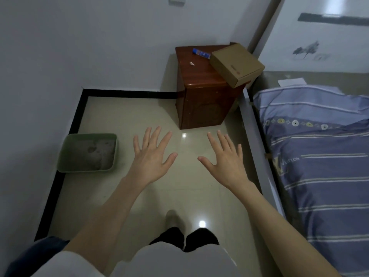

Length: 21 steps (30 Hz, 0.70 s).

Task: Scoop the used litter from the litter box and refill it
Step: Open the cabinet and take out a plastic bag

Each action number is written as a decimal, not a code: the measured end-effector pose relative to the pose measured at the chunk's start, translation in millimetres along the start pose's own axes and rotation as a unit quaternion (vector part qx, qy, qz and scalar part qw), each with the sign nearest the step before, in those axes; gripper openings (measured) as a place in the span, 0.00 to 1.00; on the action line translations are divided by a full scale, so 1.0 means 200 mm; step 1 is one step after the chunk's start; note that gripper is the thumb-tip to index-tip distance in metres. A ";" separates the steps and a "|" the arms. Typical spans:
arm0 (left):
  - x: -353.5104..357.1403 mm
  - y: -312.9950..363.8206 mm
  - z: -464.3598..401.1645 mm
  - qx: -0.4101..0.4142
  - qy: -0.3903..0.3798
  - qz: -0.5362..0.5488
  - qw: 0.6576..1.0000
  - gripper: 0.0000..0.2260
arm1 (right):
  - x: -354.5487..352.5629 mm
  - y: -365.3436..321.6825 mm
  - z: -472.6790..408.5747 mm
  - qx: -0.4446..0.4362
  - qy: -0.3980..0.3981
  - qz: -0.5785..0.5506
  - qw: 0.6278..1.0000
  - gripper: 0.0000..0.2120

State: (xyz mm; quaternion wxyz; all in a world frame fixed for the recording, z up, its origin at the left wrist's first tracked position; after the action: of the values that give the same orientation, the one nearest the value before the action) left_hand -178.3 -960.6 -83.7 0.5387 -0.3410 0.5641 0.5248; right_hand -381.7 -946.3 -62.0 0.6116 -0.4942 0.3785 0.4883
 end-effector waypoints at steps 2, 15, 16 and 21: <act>-0.01 0.01 -0.12 0.006 -0.011 -0.002 1.000 0.32 | -0.03 0.03 -0.12 0.002 -0.005 0.000 1.000 0.34; 0.18 0.10 -1.01 -0.032 -0.058 0.024 0.998 0.38 | -0.08 0.43 -1.02 -0.032 -0.069 0.001 0.997 0.34; 0.20 0.13 -1.09 -0.039 -0.066 0.025 0.997 0.38 | -0.09 0.47 -1.11 -0.039 -0.074 0.001 0.997 0.34; 0.37 0.22 -1.46 -0.070 -0.116 0.046 0.990 0.40 | -0.08 0.66 -1.54 -0.082 -0.092 0.018 0.992 0.34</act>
State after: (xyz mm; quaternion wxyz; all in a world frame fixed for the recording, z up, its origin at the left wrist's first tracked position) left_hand -306.5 -1218.1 -183.6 0.5510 -0.2882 0.4746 0.6230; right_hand -507.3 -1245.9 -146.5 0.5926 -0.4887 0.2884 0.5717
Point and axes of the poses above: each hand's wrist, its own z-axis away from the middle knuckle, its own x-axis out of the palm, y = z × x, the point moved 3 cm from there along -z, towards the middle knuckle, and after that the axes turned 3 degrees about x, right-handed, at the moved point
